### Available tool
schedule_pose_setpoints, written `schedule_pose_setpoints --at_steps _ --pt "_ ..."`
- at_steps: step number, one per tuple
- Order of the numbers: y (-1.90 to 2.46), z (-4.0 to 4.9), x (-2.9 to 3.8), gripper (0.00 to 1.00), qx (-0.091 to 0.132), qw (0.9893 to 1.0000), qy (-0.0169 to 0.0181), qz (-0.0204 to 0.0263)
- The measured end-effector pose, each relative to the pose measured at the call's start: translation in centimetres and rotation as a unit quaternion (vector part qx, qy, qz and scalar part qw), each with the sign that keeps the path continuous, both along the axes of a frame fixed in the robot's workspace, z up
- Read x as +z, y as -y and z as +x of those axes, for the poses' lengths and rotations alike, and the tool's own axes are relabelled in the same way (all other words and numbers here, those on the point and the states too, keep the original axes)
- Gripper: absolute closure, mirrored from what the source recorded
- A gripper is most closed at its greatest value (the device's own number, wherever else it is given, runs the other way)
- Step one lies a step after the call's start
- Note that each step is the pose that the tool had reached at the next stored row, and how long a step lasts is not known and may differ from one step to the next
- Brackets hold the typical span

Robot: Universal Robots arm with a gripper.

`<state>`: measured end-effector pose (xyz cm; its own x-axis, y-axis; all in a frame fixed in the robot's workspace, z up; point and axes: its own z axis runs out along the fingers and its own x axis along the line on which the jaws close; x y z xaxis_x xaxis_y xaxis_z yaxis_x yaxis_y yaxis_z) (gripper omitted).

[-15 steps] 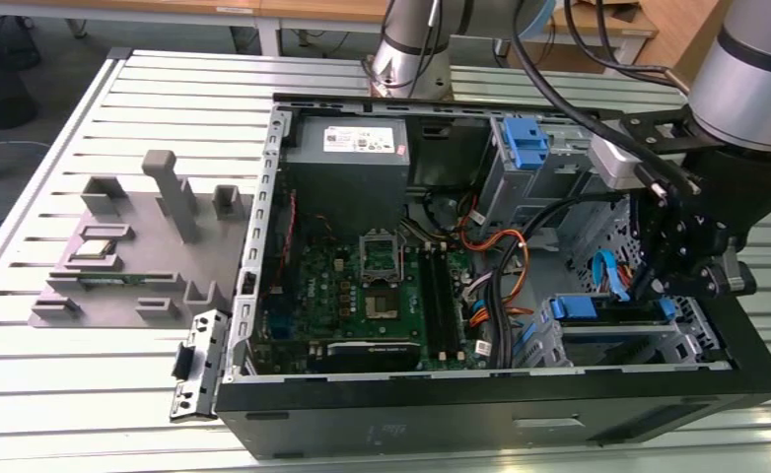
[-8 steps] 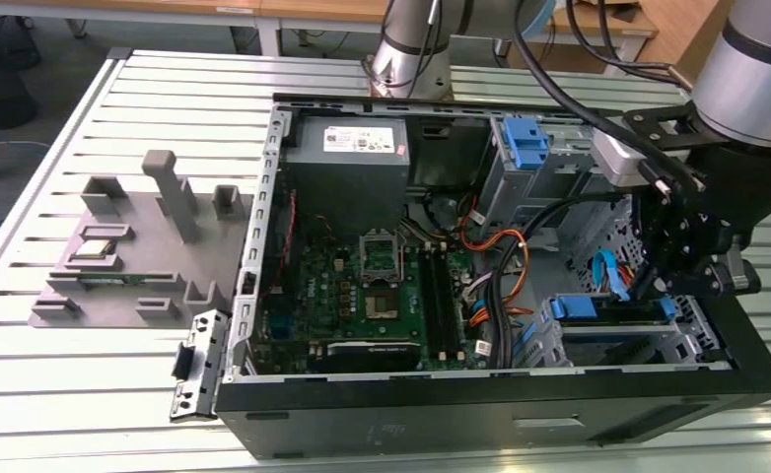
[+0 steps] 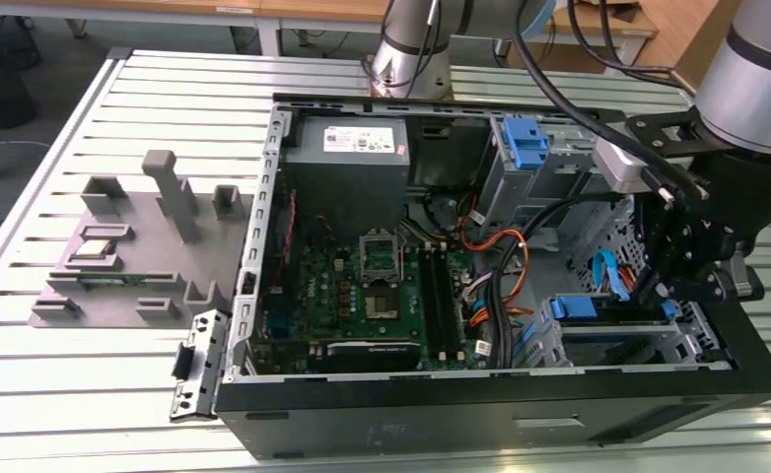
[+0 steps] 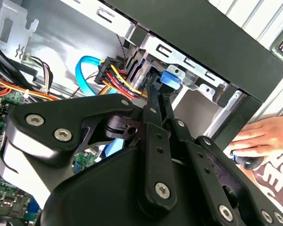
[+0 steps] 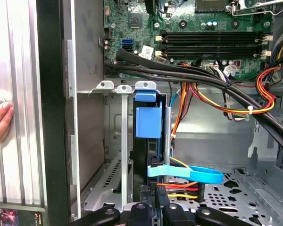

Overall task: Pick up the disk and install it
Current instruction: 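Insert the second disk wire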

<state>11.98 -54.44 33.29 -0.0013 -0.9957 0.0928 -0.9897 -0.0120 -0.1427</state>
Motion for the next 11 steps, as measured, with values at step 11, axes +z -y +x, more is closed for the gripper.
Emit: schedule_pose_setpoints --at_steps 11 --pt "0.00 0.00 0.21 0.84 0.000 1.0000 0.0008 0.0036"
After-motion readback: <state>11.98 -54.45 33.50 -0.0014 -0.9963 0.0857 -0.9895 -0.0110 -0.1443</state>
